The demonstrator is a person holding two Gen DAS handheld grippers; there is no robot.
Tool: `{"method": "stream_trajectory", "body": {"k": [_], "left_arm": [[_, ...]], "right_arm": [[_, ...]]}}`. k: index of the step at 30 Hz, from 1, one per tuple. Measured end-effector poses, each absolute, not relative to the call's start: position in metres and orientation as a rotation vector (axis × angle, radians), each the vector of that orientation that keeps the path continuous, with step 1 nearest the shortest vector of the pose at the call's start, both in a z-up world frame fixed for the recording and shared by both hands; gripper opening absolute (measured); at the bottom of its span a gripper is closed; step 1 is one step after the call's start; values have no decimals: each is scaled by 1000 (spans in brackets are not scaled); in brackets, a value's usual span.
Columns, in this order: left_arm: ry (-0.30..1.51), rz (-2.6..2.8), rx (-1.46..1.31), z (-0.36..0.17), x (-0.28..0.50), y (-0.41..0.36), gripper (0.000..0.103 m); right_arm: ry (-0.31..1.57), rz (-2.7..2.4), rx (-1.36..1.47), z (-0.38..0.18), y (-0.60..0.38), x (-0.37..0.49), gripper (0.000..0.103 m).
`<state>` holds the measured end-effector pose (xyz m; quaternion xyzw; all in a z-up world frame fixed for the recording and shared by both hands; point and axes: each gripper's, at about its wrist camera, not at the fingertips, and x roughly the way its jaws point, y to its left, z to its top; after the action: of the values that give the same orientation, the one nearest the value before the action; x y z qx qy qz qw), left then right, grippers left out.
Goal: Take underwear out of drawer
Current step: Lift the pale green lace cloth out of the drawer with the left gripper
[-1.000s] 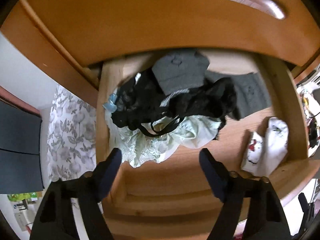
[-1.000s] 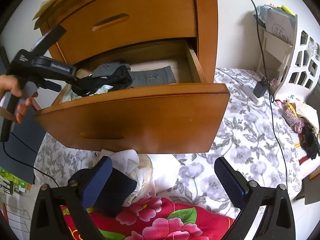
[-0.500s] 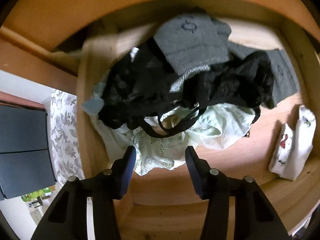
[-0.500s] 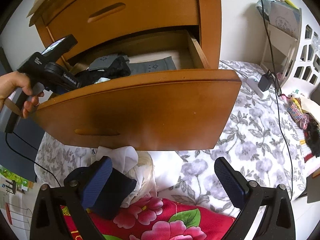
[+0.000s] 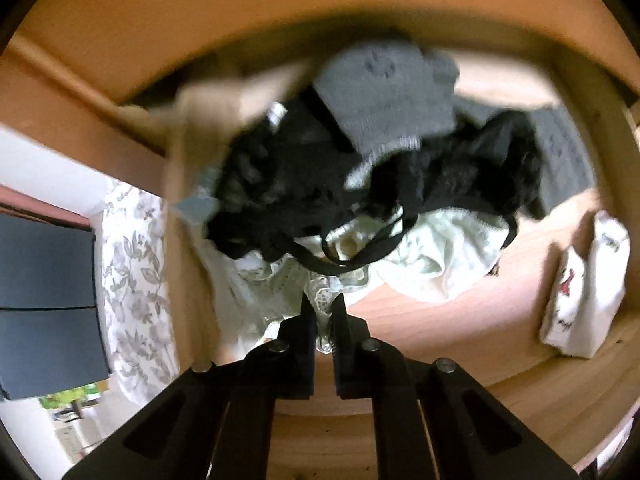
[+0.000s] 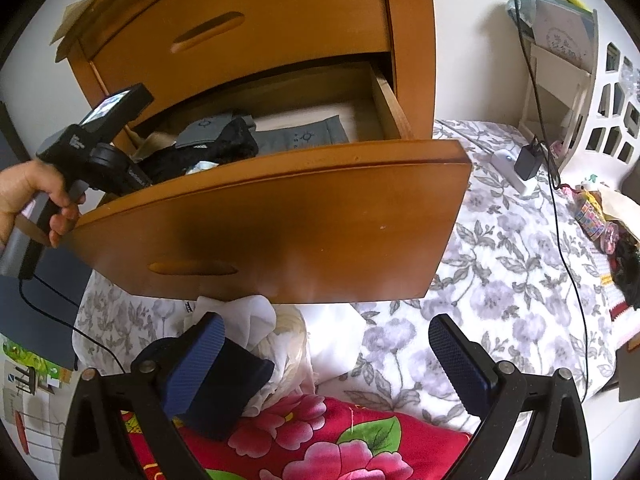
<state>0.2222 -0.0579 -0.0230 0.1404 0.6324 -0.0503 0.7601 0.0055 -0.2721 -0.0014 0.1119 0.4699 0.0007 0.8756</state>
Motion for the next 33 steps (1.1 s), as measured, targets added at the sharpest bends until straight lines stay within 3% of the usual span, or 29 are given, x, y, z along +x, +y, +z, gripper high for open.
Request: {"method": "stream_trajectory", "body": {"k": [10, 33], "left_arm": [[1056, -162, 126, 53, 171, -38, 6], [660, -280, 78, 195, 63, -25, 5]], "right_arm": [[946, -1, 227, 13, -268, -4, 103], [859, 1, 203, 52, -256, -30, 103]]}}
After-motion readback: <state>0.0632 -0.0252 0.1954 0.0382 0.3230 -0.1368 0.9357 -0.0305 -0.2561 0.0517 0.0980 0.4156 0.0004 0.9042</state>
